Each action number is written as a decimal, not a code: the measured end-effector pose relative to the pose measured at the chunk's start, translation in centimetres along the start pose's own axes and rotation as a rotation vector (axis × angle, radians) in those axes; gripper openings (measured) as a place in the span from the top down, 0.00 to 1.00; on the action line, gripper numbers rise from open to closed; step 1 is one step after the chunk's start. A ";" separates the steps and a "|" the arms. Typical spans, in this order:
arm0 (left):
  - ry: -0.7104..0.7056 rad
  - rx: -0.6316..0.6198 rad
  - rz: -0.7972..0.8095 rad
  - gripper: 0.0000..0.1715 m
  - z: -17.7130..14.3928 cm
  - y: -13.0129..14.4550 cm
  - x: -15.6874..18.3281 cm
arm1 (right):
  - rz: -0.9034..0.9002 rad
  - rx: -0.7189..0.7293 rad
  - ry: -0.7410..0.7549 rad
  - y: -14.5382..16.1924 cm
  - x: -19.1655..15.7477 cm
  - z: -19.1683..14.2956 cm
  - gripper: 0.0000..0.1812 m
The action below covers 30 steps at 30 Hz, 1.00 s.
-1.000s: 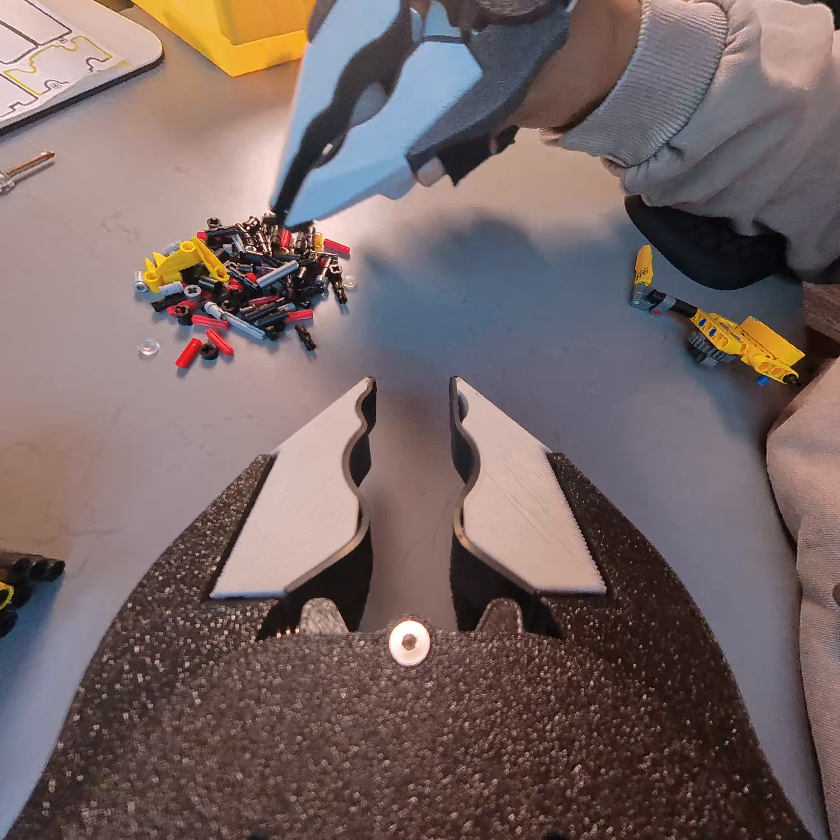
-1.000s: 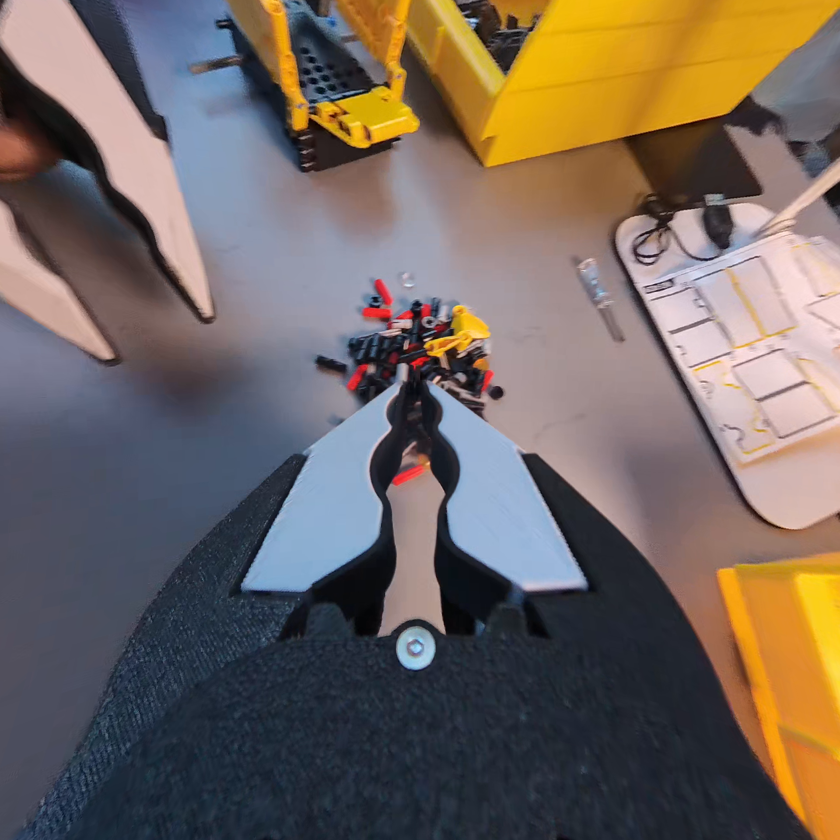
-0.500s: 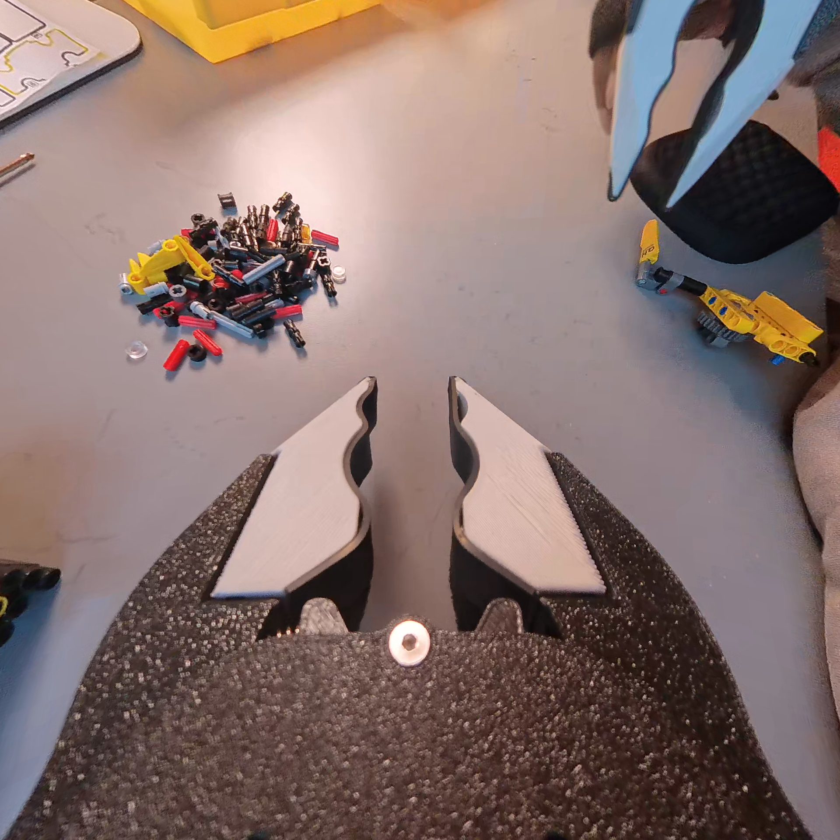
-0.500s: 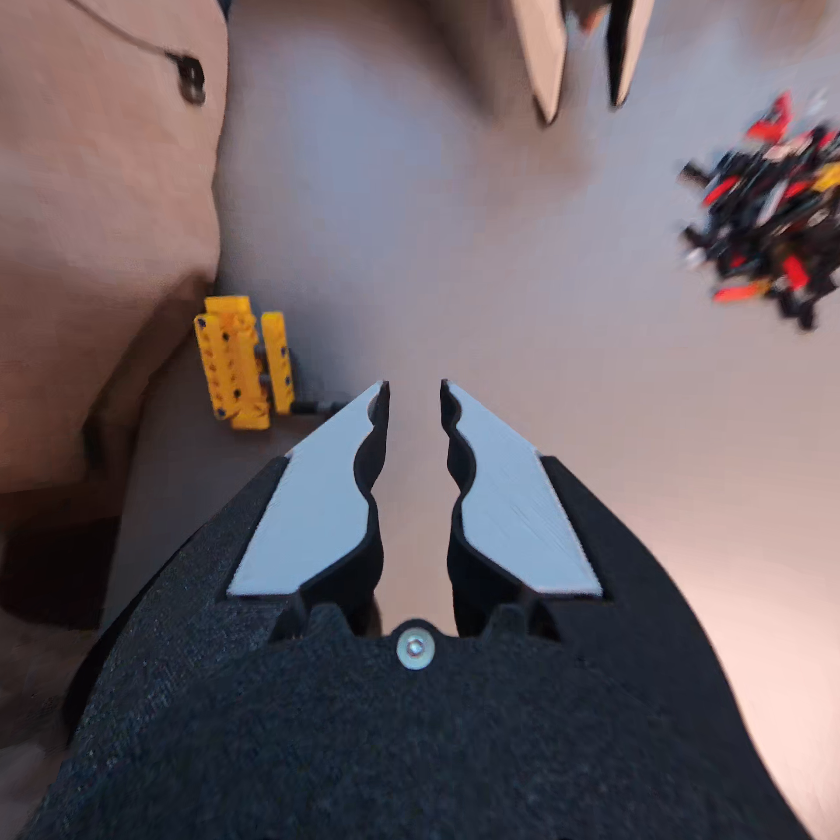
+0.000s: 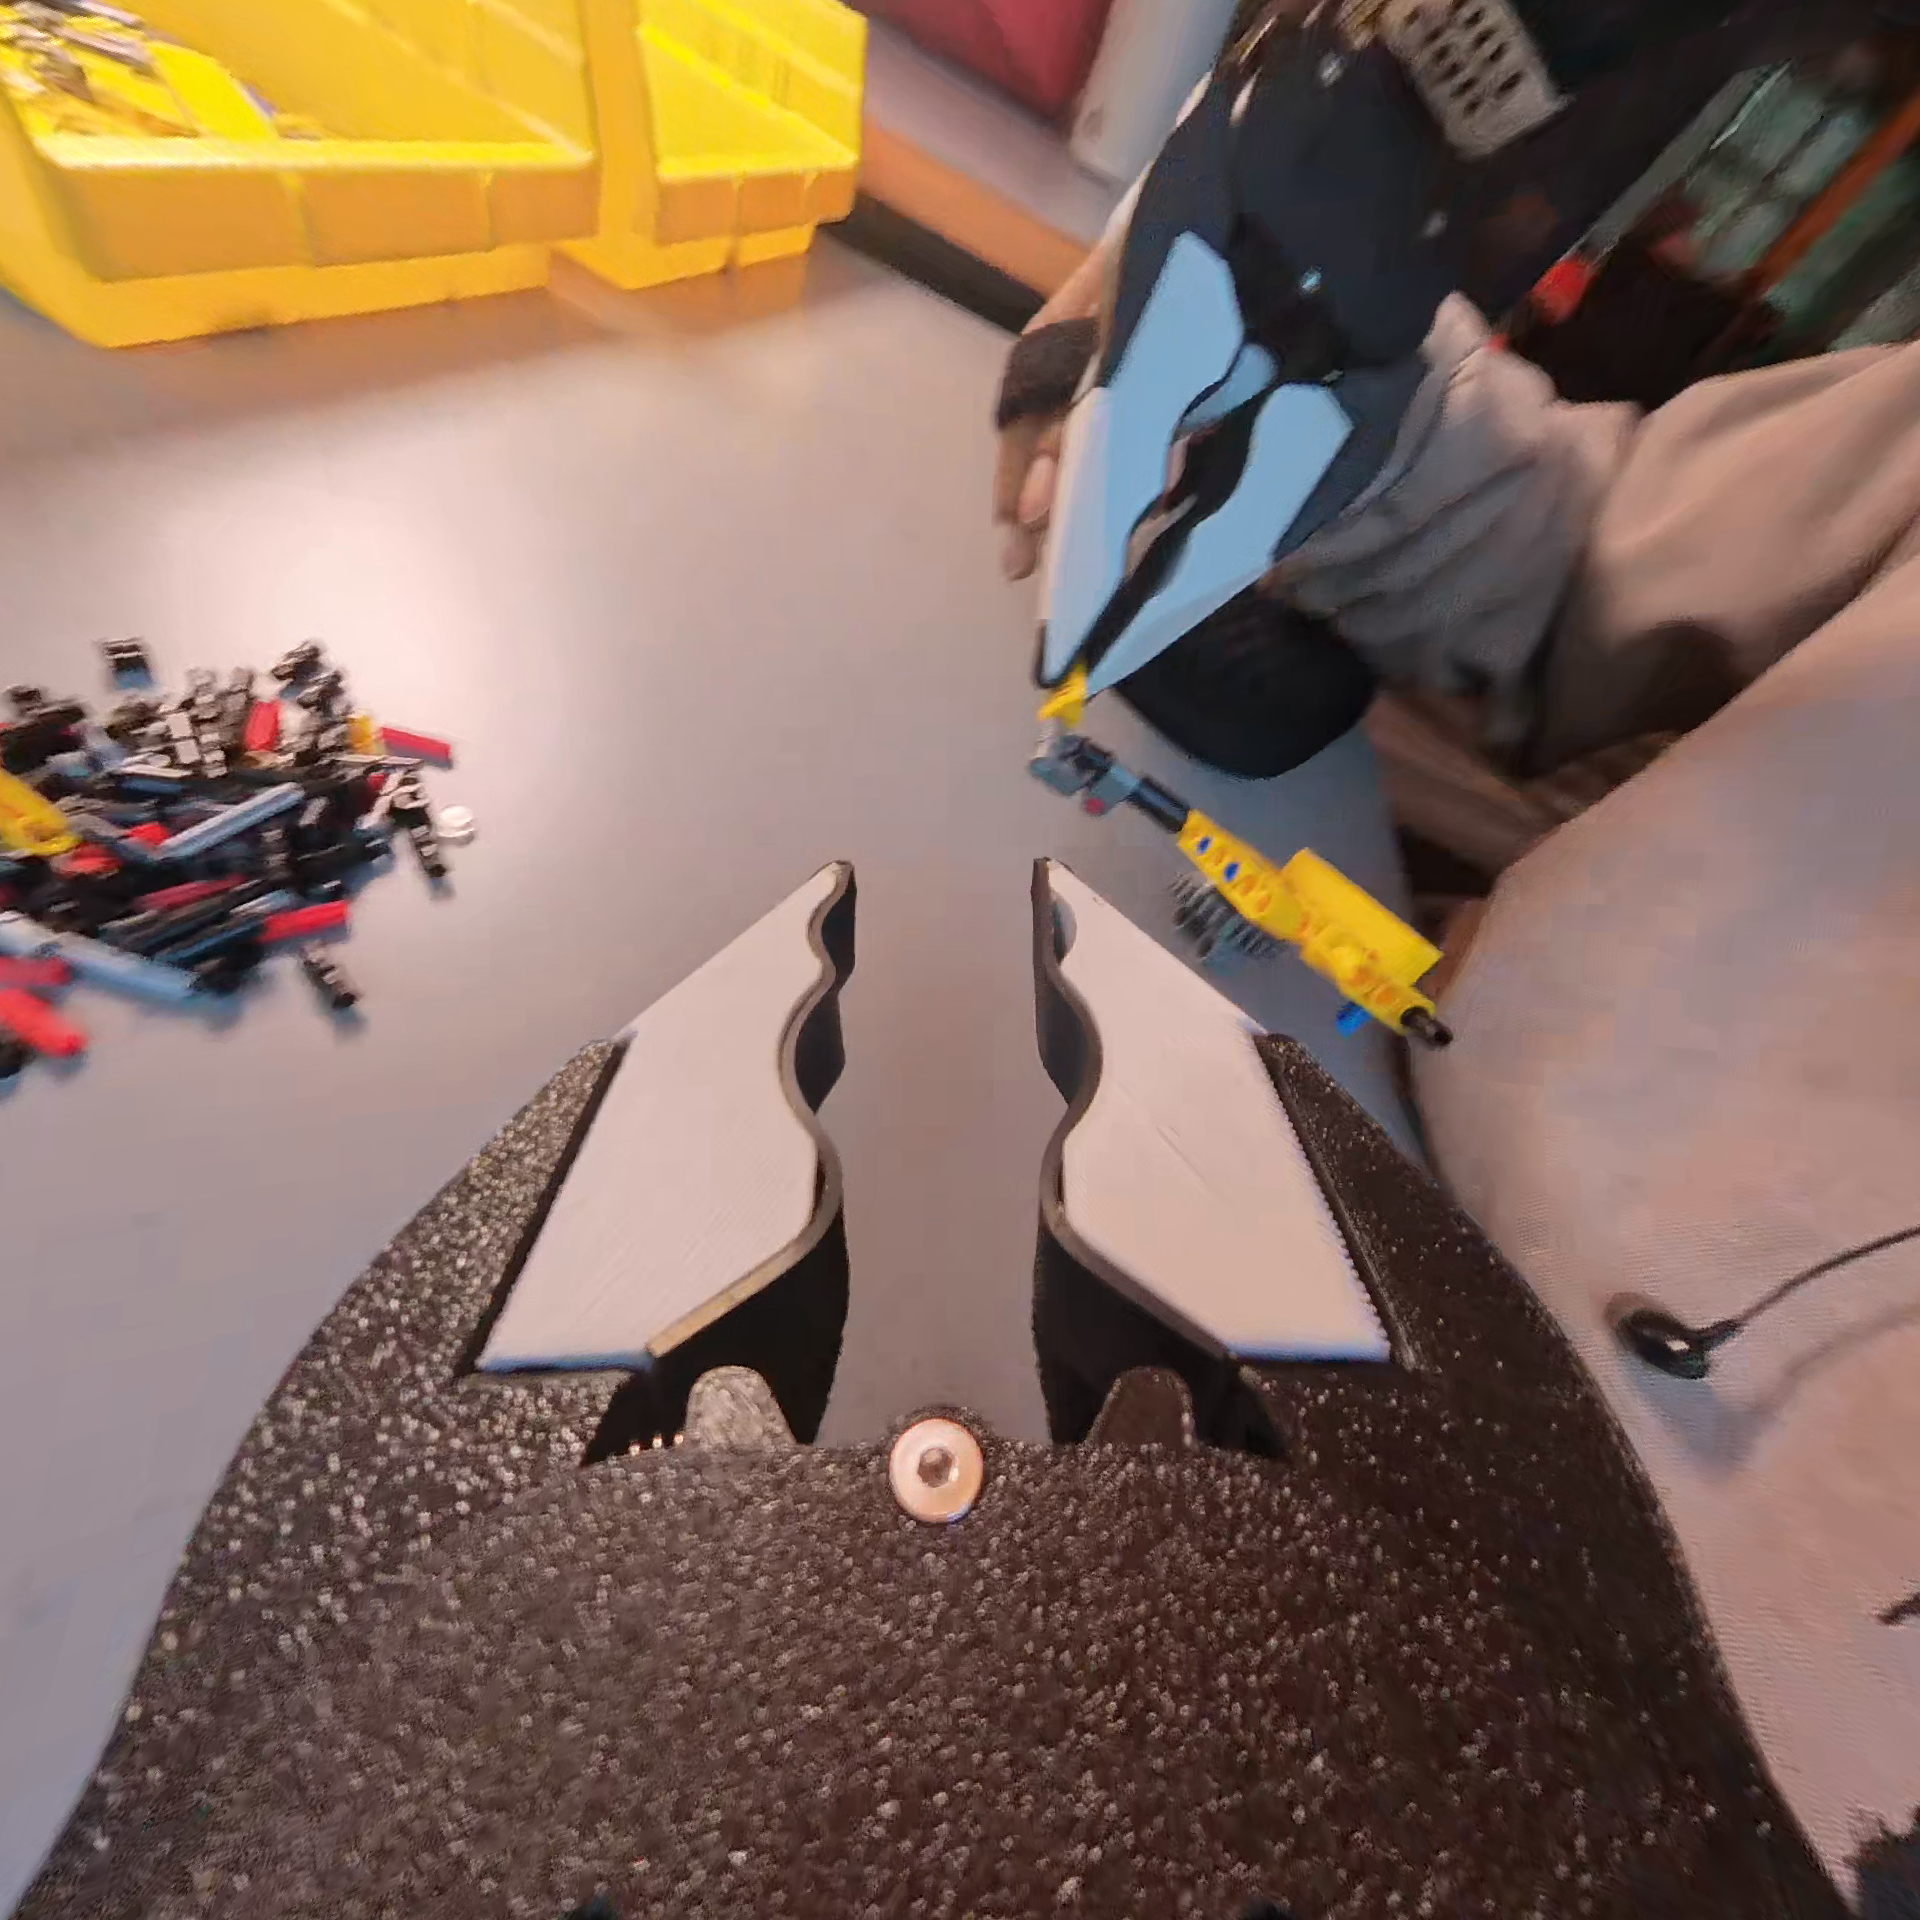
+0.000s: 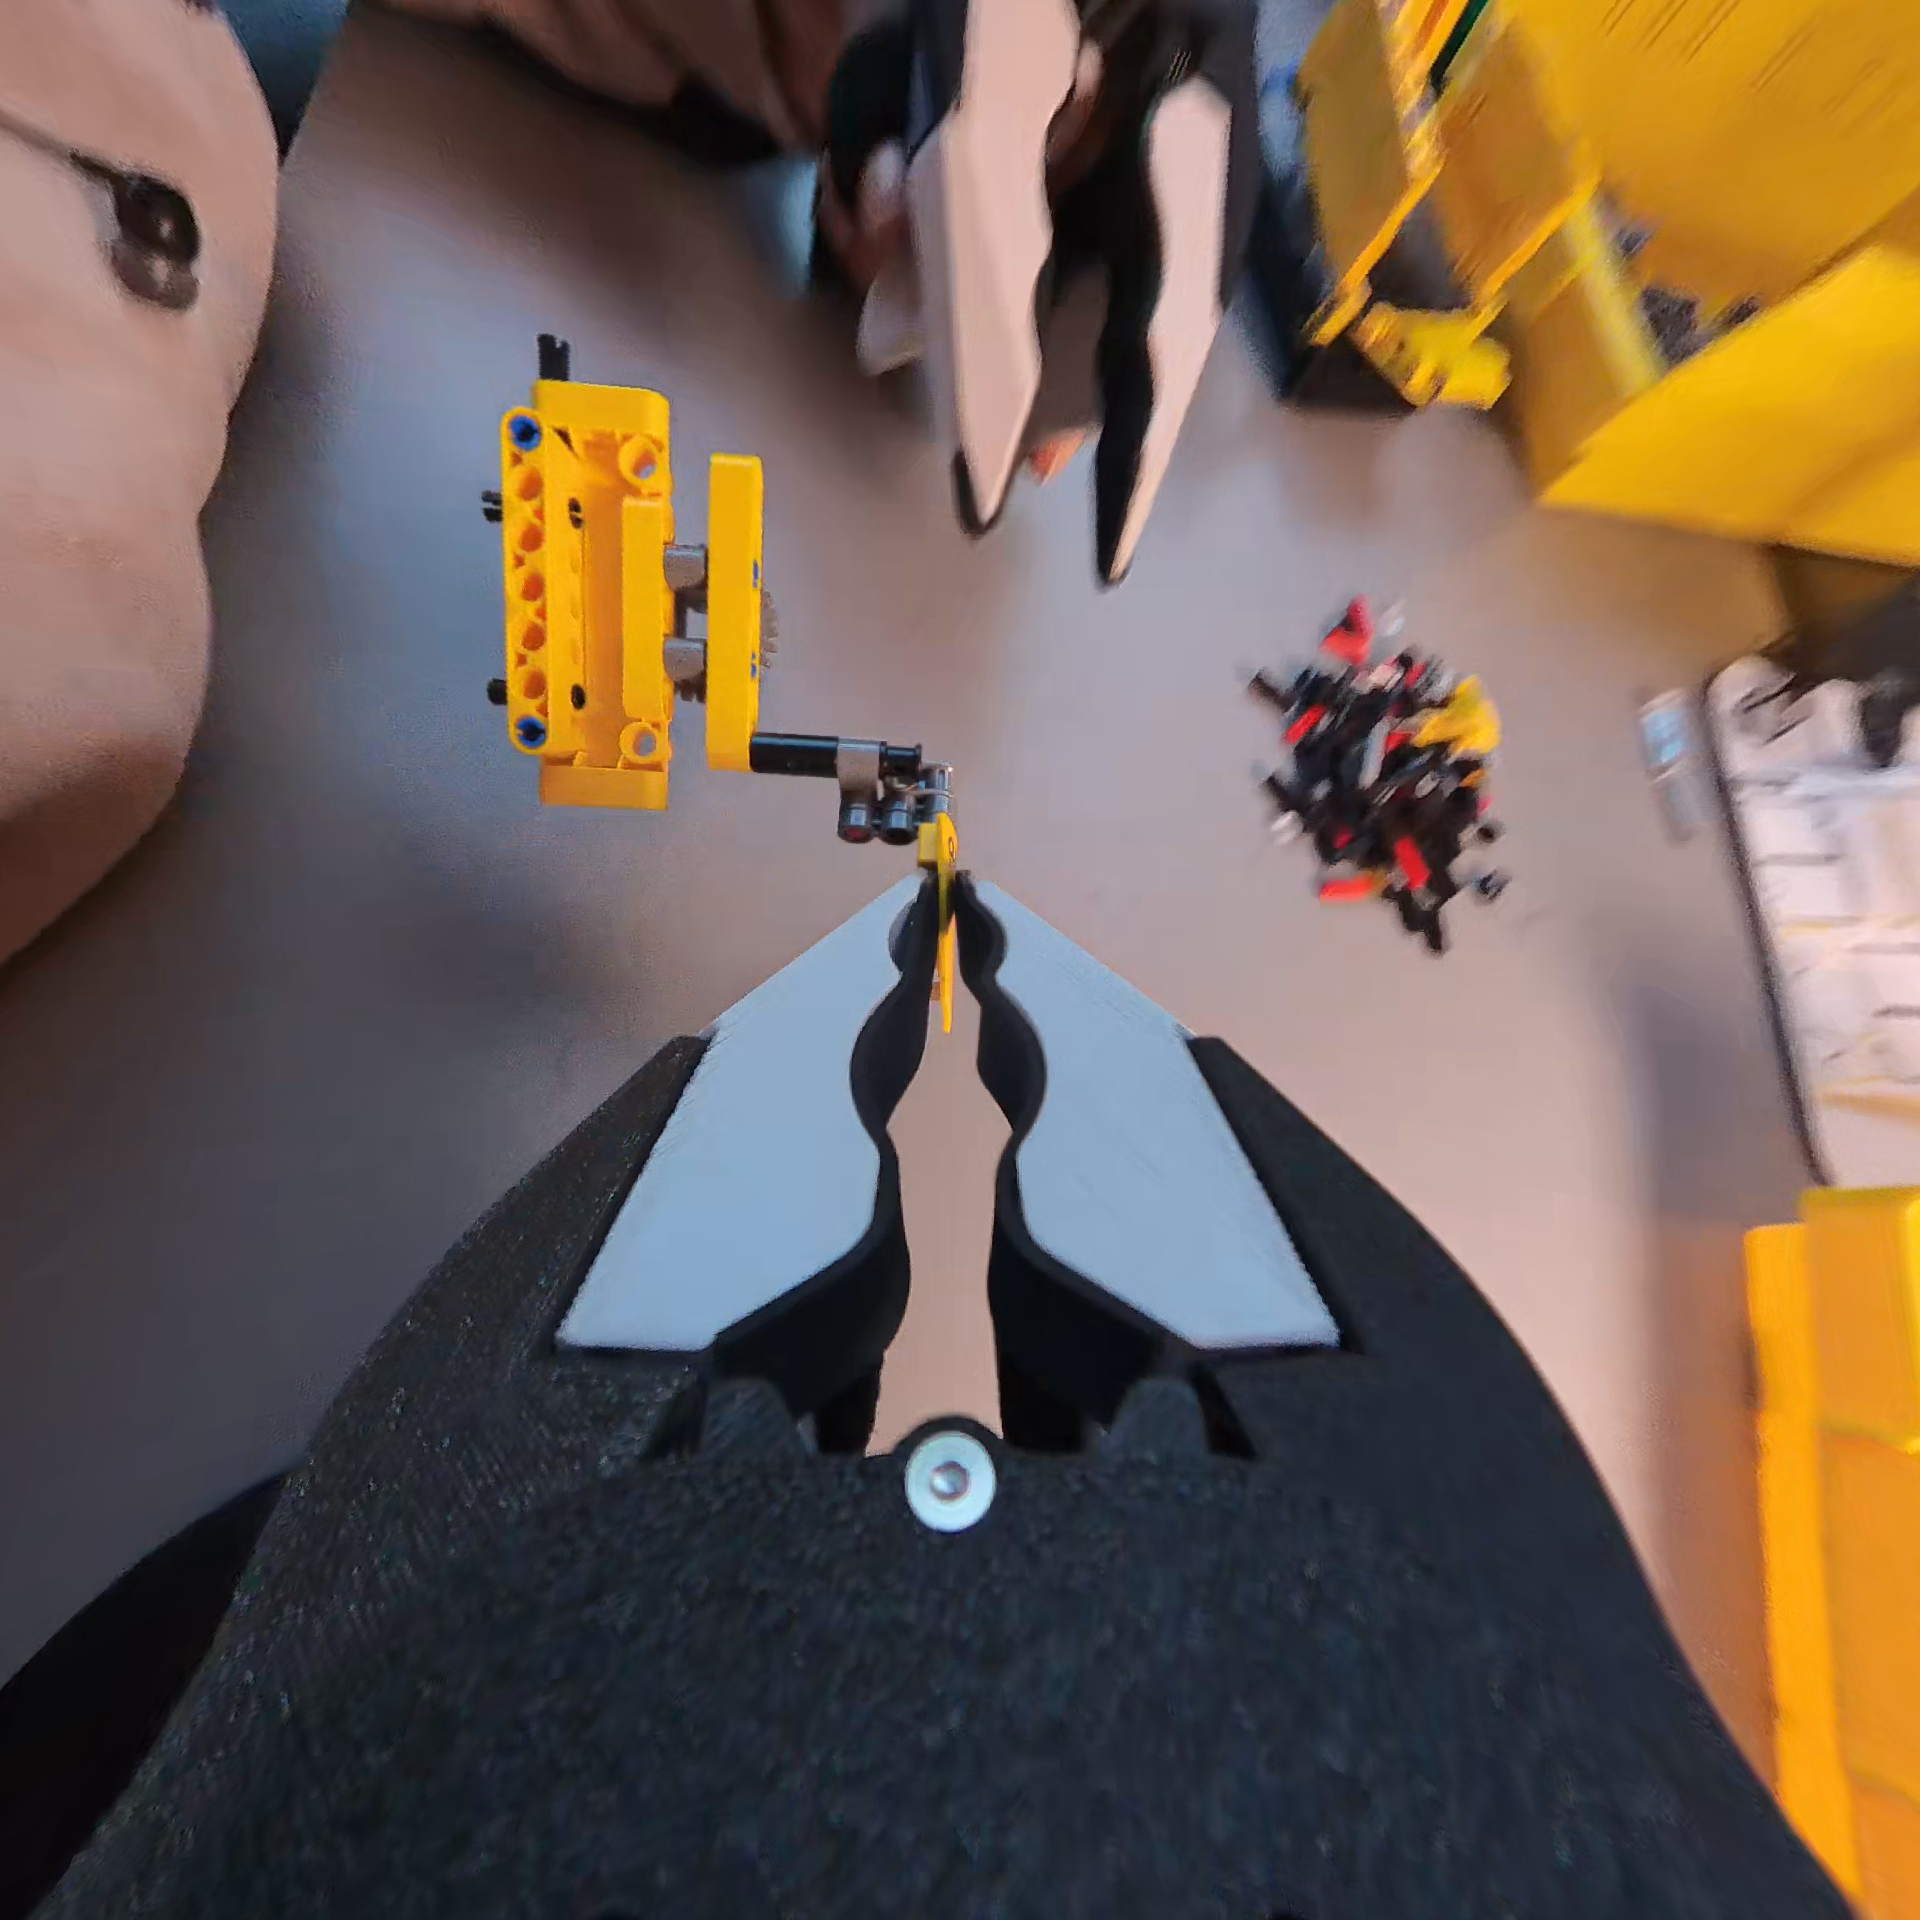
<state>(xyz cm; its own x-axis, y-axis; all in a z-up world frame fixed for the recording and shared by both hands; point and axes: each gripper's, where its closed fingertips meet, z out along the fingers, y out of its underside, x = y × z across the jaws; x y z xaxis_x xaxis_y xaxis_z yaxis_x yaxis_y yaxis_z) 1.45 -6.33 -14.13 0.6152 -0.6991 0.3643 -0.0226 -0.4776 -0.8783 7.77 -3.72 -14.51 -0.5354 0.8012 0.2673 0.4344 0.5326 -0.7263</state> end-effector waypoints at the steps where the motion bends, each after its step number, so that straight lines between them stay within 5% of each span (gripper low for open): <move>1: 0.053 0.032 -0.039 0.81 0.2 -0.5 0.7 | -0.026 0.041 0.033 -1.2 0.7 0.3 0.99; 9: 0.371 0.219 -0.390 0.88 -0.9 -2.8 2.4 | -0.355 0.157 0.318 -7.1 4.8 2.1 1.00; 14: 0.240 0.150 -0.239 0.93 -1.0 -1.9 1.4 | -0.333 0.214 0.335 -7.2 4.9 2.6 0.98; 22: 0.063 -0.027 0.073 0.95 0.0 0.2 1.4 | -0.060 0.334 0.066 -6.5 2.8 2.6 0.90; 30: 0.020 -0.157 0.238 0.95 0.7 2.2 1.9 | -0.143 0.211 -0.033 -5.5 0.2 4.6 0.92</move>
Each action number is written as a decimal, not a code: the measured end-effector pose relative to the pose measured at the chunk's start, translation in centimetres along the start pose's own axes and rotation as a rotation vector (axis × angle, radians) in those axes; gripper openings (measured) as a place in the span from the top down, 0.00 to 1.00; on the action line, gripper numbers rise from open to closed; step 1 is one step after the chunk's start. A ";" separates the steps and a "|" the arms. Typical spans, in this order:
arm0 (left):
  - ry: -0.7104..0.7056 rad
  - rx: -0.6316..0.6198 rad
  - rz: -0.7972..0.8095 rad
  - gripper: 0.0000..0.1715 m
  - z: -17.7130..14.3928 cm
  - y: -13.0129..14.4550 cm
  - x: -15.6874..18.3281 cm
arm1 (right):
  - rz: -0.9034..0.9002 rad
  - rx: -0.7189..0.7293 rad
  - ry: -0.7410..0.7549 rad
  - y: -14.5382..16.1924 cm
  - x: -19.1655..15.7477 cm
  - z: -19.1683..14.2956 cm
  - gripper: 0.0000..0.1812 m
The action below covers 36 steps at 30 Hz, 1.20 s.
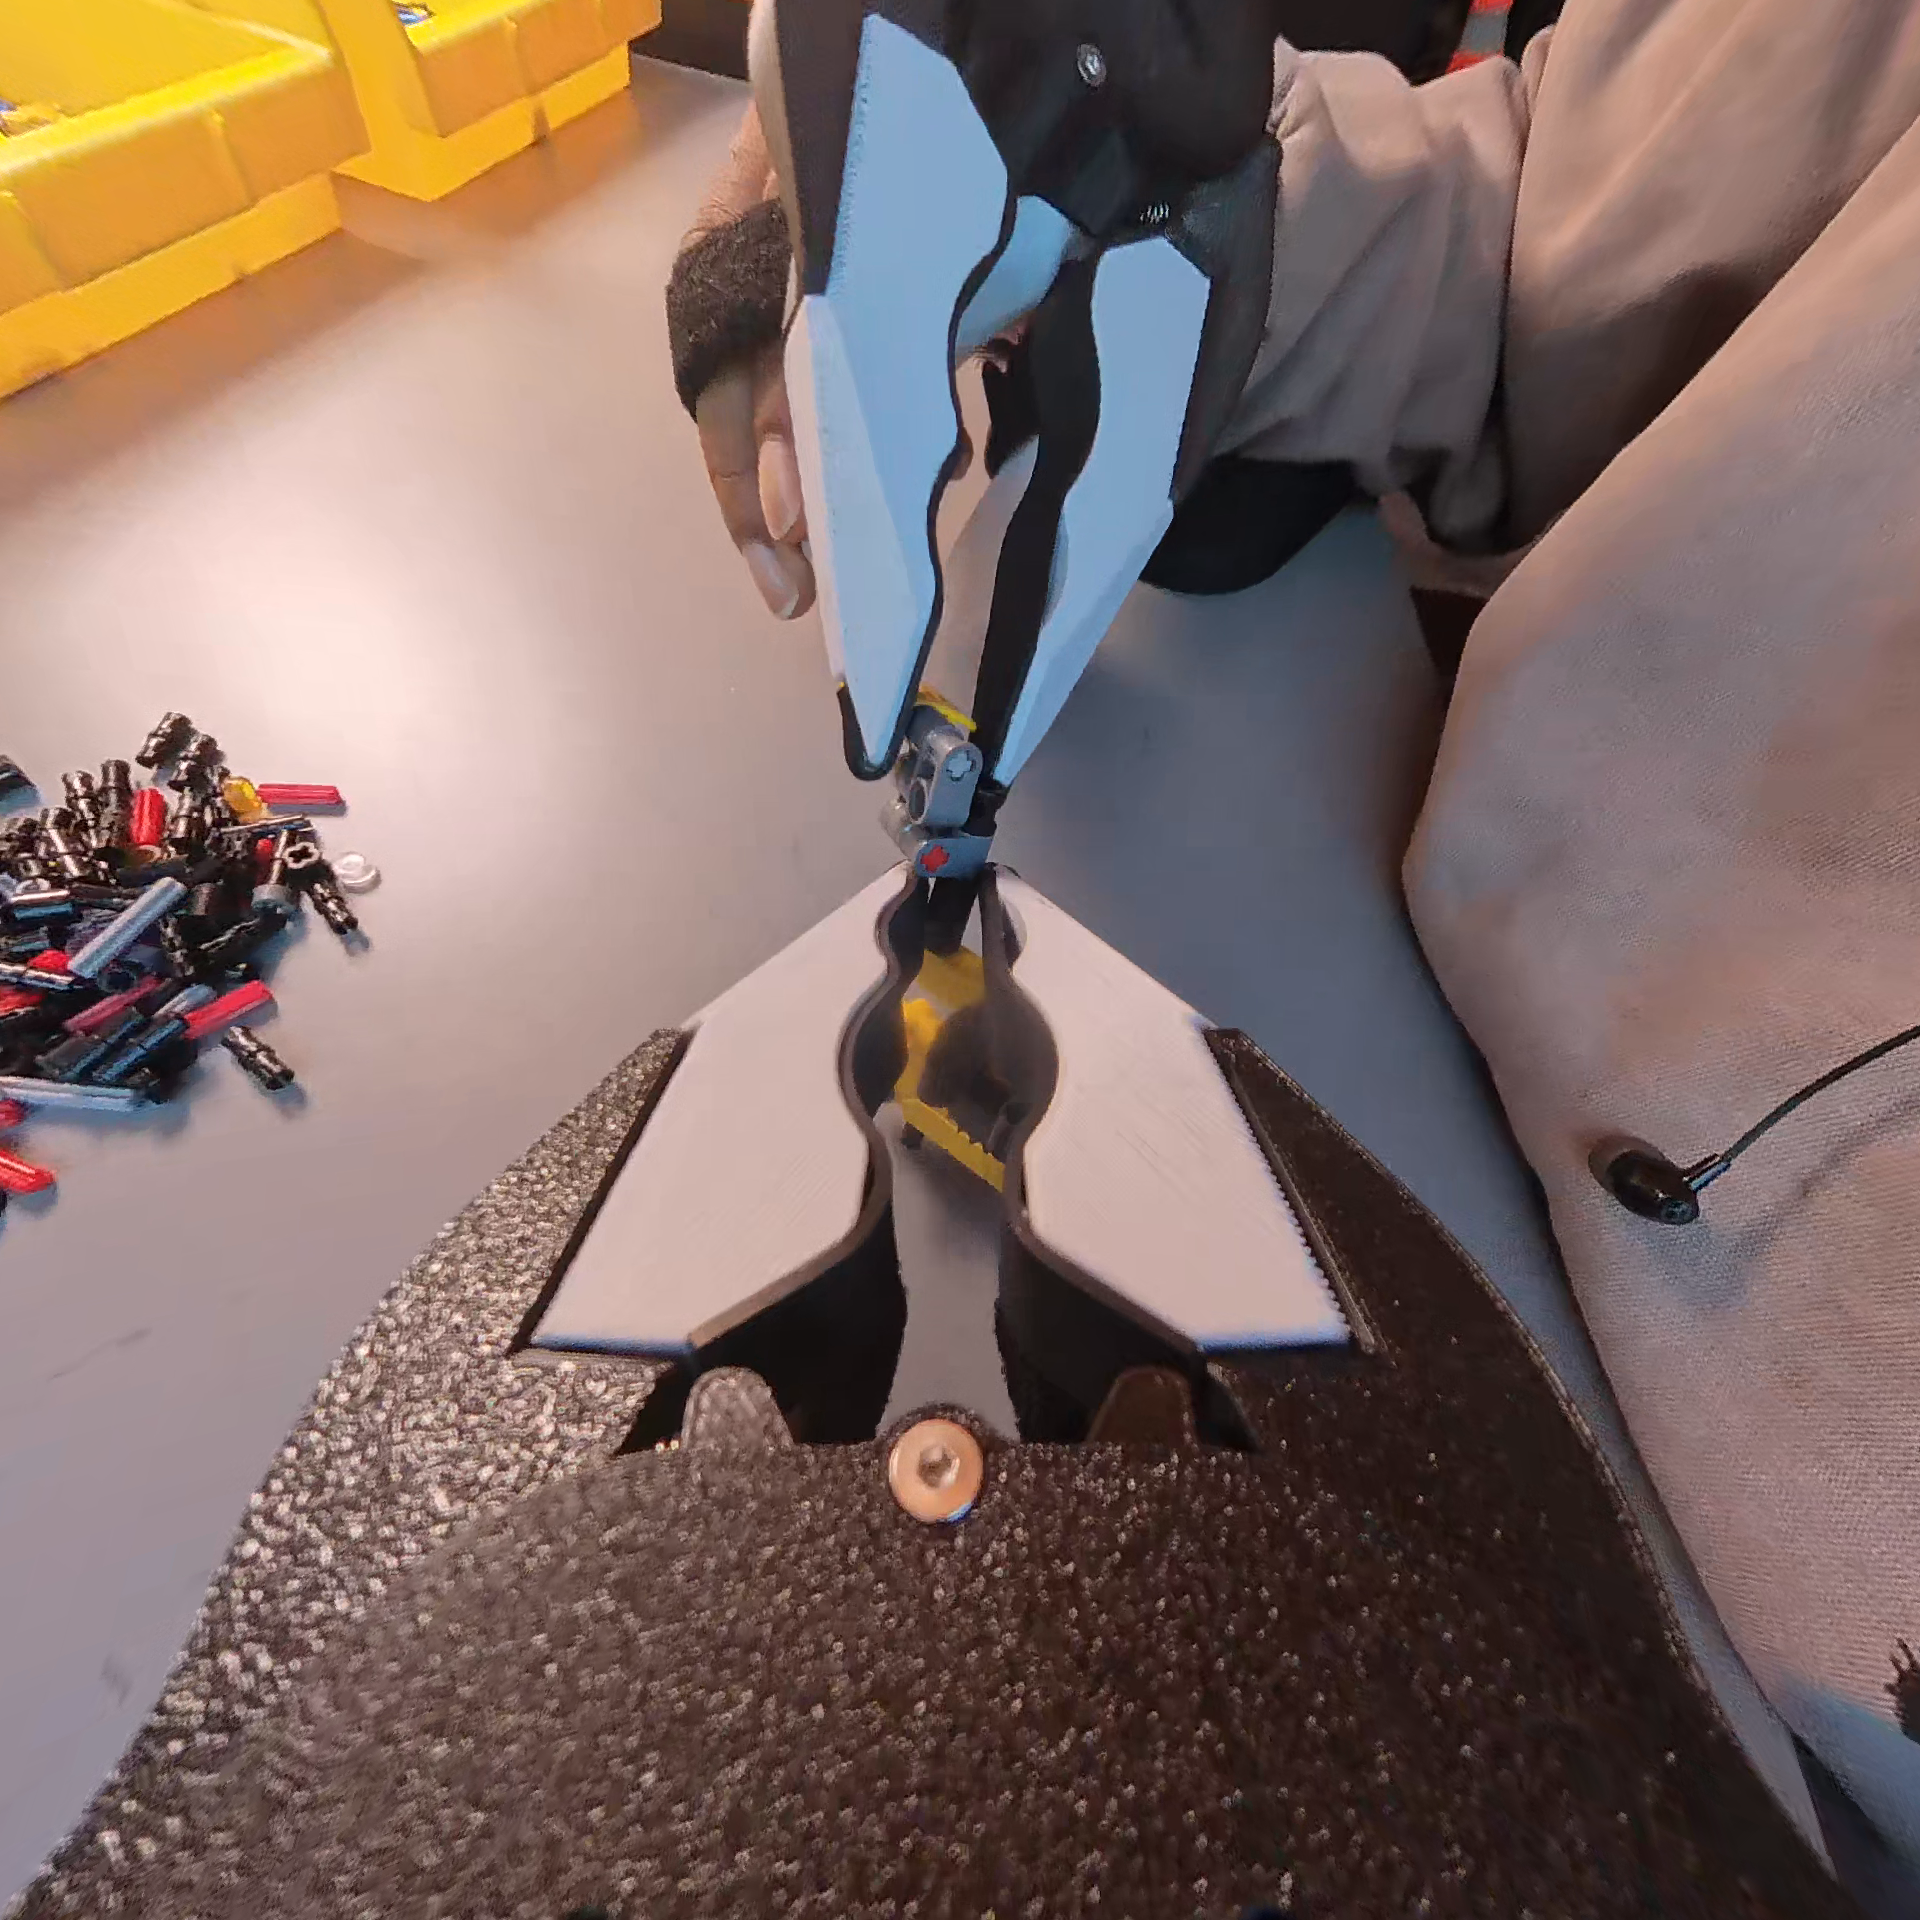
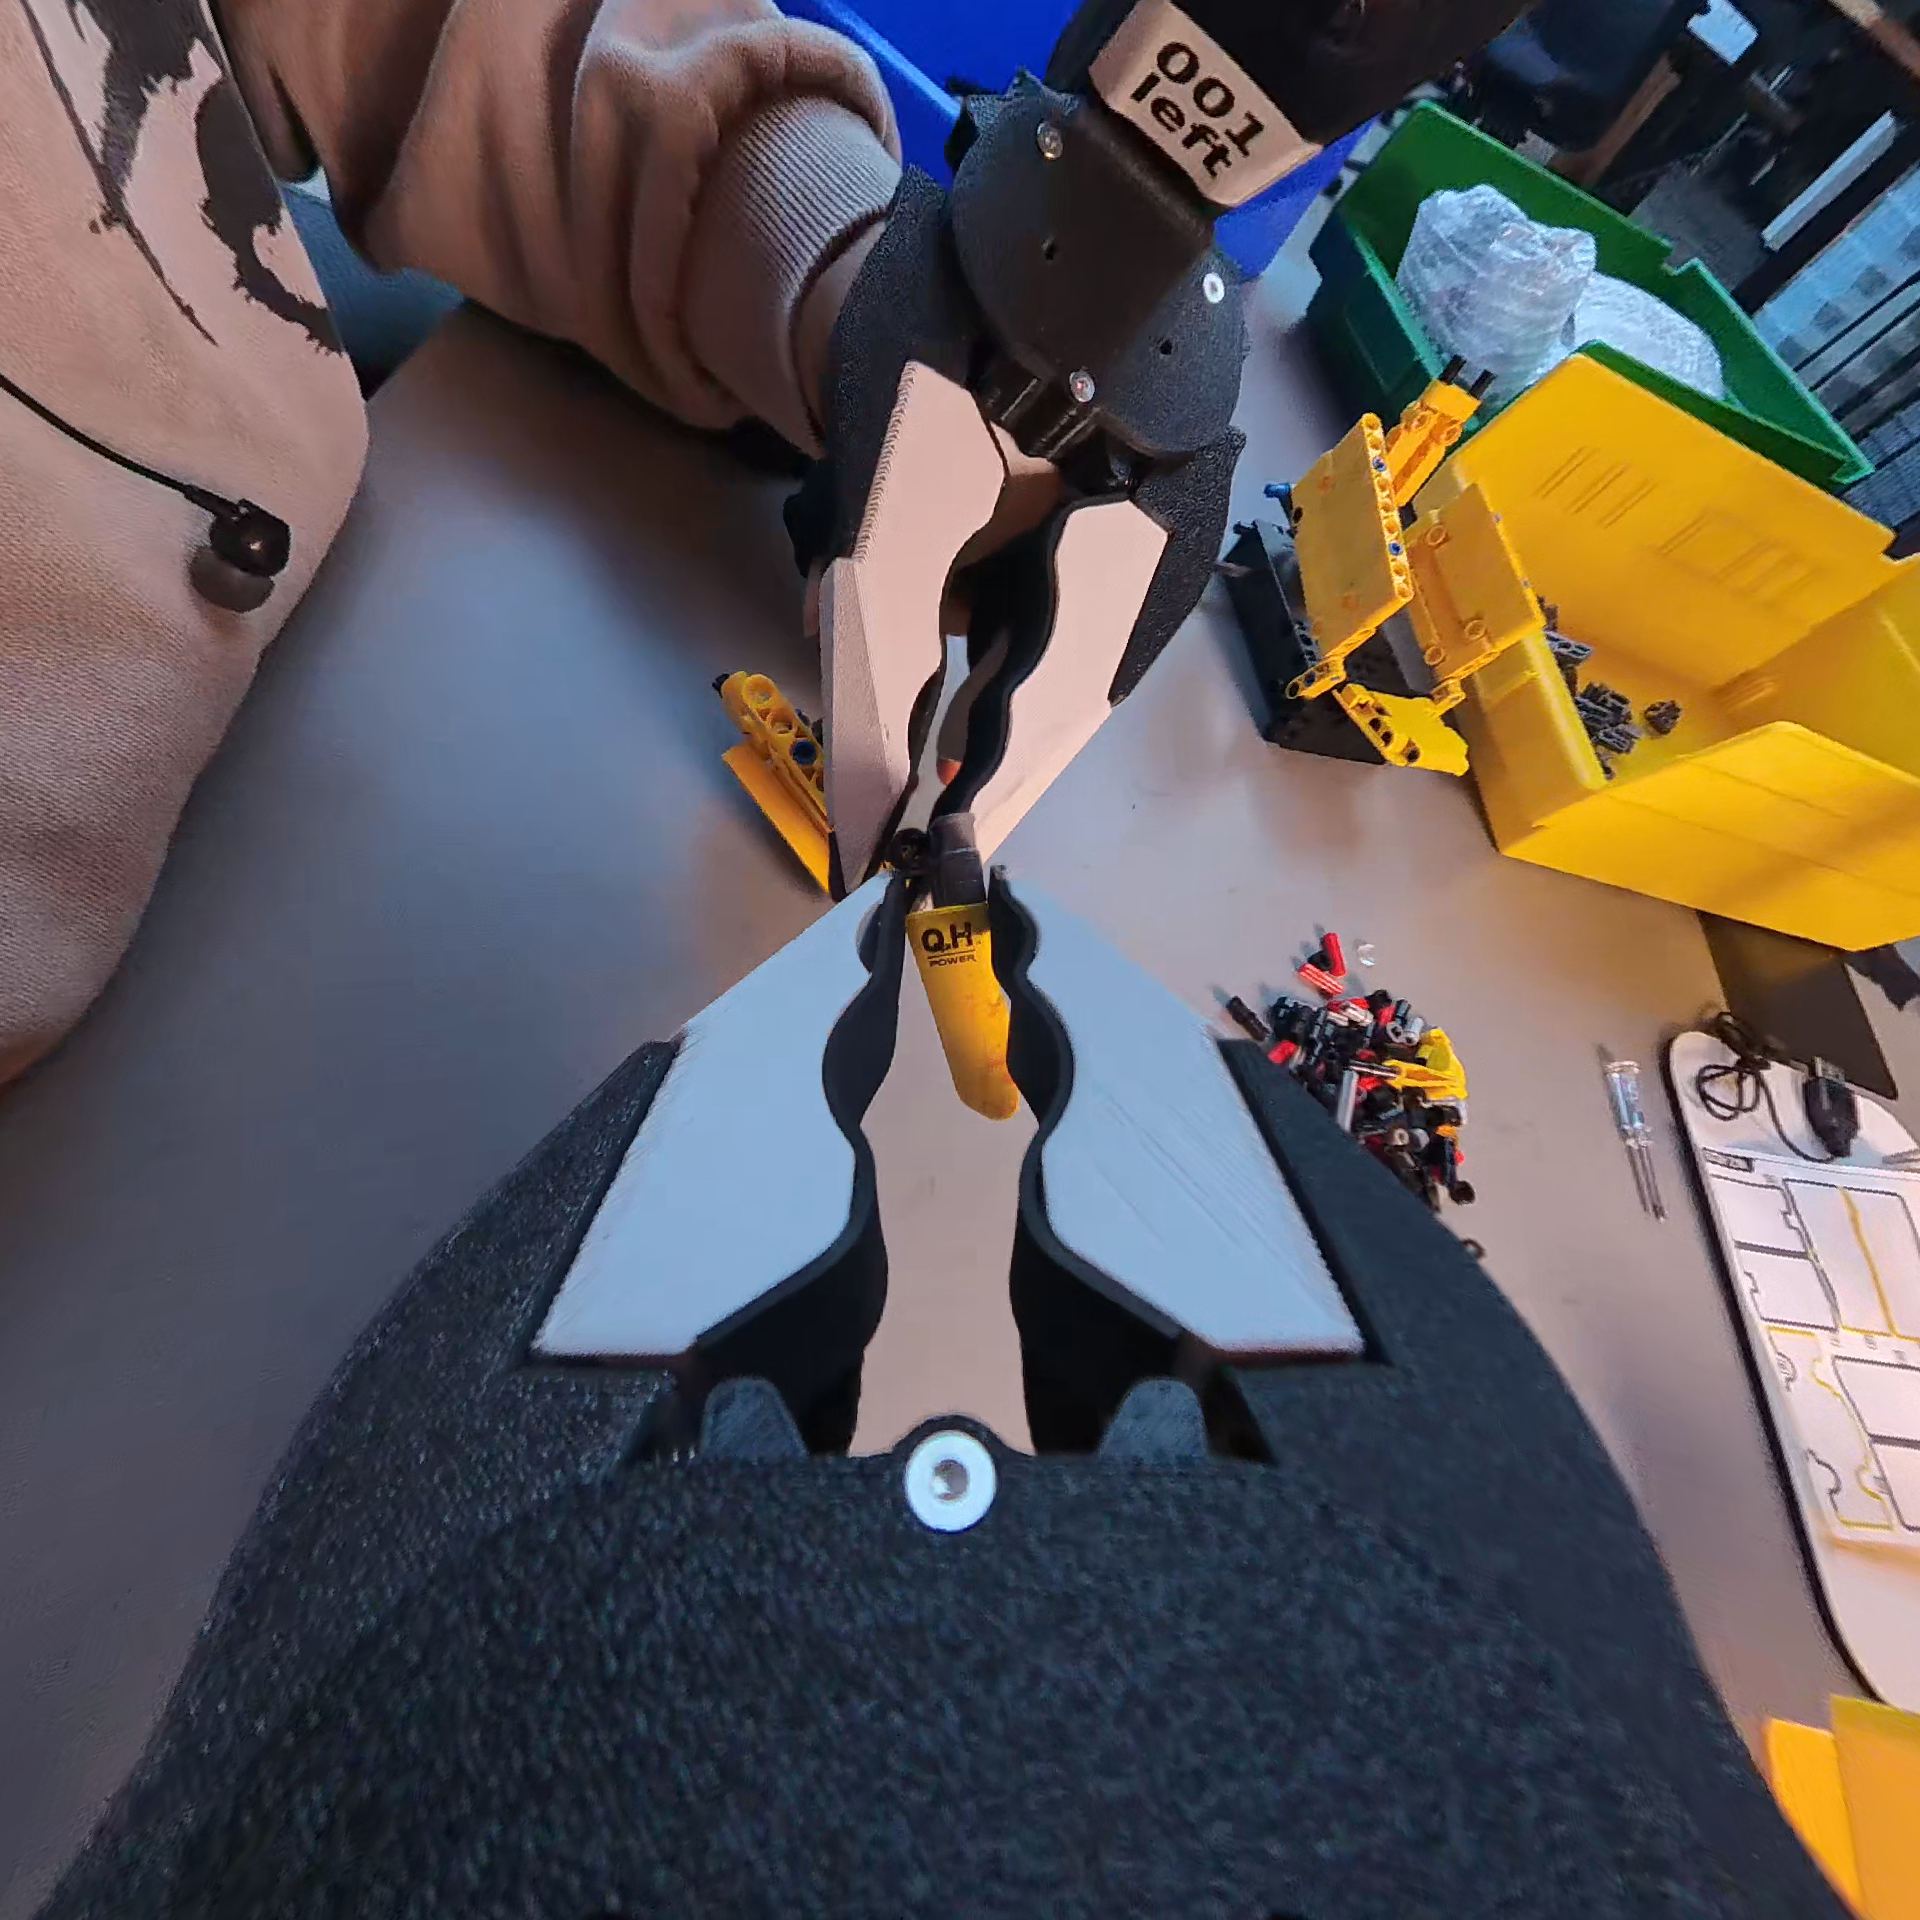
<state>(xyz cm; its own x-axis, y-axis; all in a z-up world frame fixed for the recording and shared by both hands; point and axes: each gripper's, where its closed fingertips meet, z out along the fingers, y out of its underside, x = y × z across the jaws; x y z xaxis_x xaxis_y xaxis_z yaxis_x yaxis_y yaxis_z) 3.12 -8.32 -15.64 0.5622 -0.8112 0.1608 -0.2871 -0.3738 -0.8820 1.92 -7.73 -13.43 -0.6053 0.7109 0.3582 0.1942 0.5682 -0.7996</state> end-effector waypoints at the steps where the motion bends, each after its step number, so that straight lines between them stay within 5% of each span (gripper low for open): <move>1: -0.002 0.000 0.003 0.95 0.0 0.0 0.0 | 0.005 -0.001 -0.002 0.0 0.0 0.0 0.92; 21: 0.076 0.164 -0.107 0.96 -1.9 -3.2 0.5 | 0.178 0.108 -0.045 -0.4 1.2 -2.5 0.94; 23: 0.058 0.270 -0.148 0.97 -4.3 -4.3 -0.5 | 0.167 -0.038 0.024 3.1 2.4 -3.5 0.94; 26: 0.000 0.354 -0.184 0.97 -6.8 -4.7 -2.5 | 0.252 0.096 0.051 2.0 3.9 -5.8 0.94; 33: 0.081 0.006 -0.255 0.96 -1.0 1.0 -1.3 | 0.359 0.200 -0.034 0.8 3.3 -4.0 0.94; 36: 0.112 -0.010 -0.266 0.94 -0.2 0.8 -0.2 | 0.450 0.235 -0.069 1.0 3.1 -4.0 0.93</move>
<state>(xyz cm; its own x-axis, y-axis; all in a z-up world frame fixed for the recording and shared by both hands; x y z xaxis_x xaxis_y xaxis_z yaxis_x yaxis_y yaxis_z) 2.65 -8.51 -16.29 0.5295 -0.7288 0.4342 -0.1491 -0.5838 -0.7981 3.31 -3.32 -11.23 -0.5530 0.8300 -0.0725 0.2735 0.0986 -0.9568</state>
